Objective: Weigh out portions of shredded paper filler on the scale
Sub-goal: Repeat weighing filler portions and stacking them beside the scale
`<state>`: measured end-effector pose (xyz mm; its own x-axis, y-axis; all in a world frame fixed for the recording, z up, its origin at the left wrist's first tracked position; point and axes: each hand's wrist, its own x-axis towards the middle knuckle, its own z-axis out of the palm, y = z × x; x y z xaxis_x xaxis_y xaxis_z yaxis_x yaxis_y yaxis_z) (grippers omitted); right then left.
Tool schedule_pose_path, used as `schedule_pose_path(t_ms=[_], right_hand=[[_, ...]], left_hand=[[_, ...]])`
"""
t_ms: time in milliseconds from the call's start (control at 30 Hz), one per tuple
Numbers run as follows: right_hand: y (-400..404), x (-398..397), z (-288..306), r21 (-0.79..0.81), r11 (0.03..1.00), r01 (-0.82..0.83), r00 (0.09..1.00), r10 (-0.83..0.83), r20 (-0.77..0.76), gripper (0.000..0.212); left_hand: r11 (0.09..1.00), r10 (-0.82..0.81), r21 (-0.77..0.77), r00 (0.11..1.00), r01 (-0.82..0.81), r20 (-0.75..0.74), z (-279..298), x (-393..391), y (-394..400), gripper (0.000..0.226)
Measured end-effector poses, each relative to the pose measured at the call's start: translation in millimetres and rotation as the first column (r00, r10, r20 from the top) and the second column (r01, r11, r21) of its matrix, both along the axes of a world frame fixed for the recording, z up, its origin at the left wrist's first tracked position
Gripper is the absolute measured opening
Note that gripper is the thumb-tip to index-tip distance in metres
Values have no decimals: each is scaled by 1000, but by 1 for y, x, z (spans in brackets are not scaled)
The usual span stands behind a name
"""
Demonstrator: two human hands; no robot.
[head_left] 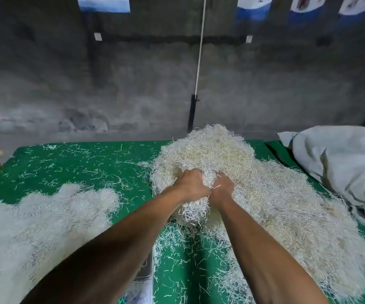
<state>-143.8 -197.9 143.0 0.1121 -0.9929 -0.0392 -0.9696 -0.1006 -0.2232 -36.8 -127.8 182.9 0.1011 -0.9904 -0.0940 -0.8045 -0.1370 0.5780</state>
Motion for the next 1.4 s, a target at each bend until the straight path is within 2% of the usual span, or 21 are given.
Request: schedule_pose_path(t_ms=[100,233,333,433,500,533,567,633,667,733,767,833,900,967,1000,1067,1133,1200,1267,1333,1400], right_hand=[[-3,15,-3,41,999,28,996,-31,84,22],[-5,32,-3,96,995,1,996,-10,89,37],[-3,45,-1,58,998,-25,1000,26,-10,45],[-2,45,-8,-121,979,-162,979,144,-146,69],[1,39,-13,-278,853,-441,893,386,-233,75],[3,37,-15,-321,771,-550,835,505,-216,69],[6,35,-16,-342,738,-581,806,580,-119,69],[14,31,-19,-249,821,-514,779,569,263,78],[19,30,-18,-183,861,-475,758,506,412,67],[26,31,-18,-84,915,-394,774,379,507,27],[25,34,-18,-38,945,-324,814,299,499,27],[25,42,-23,21,979,-202,914,181,363,35],[23,52,-35,28,993,-118,940,102,324,37],[26,60,-44,51,990,-131,969,117,218,24],[29,62,-47,55,985,-161,978,151,145,23],[26,60,-60,-3,970,-243,970,243,29,37],[26,54,-58,-48,943,-328,943,330,44,44],[24,46,-57,-46,896,-442,886,444,132,37],[24,36,-62,-51,850,-525,836,526,159,52],[25,20,-71,-28,859,-511,839,506,198,77],[27,6,-77,-32,890,-455,879,455,144,77]], left_hand=[[999,50,-4,987,-51,-150,-11,16,-1,26],[991,133,22,953,-132,-271,-25,31,-4,32],[984,174,90,924,-152,-340,-28,44,-3,82],[978,195,141,908,-153,-371,-26,68,-4,97],[981,154,165,936,-106,-317,-21,81,-6,94],[984,108,165,948,-60,-298,-18,84,-7,91],[989,37,147,956,7,-291,-12,84,-7,86],[982,-140,86,950,170,-279,-1,80,-8,70],[970,-211,66,944,234,-256,3,78,-10,69],[955,-283,70,955,289,-92,10,75,-12,76],[953,-295,81,954,291,49,12,72,-11,73],[961,-274,108,919,253,283,10,64,-7,64],[970,-221,171,919,173,327,2,59,-5,80],[960,-183,262,926,97,329,-5,56,-2,101],[953,-181,296,911,68,371,-6,57,0,97],[952,-189,302,860,43,474,-9,60,1,61],[962,-174,270,846,37,504,-16,60,4,34],[961,-170,273,868,42,467,-28,60,8,42],[959,-130,280,936,35,328,-40,66,12,68],[973,0,229,986,-39,166,-45,78,13,81],[965,129,233,991,-119,-26,-44,91,15,88]])
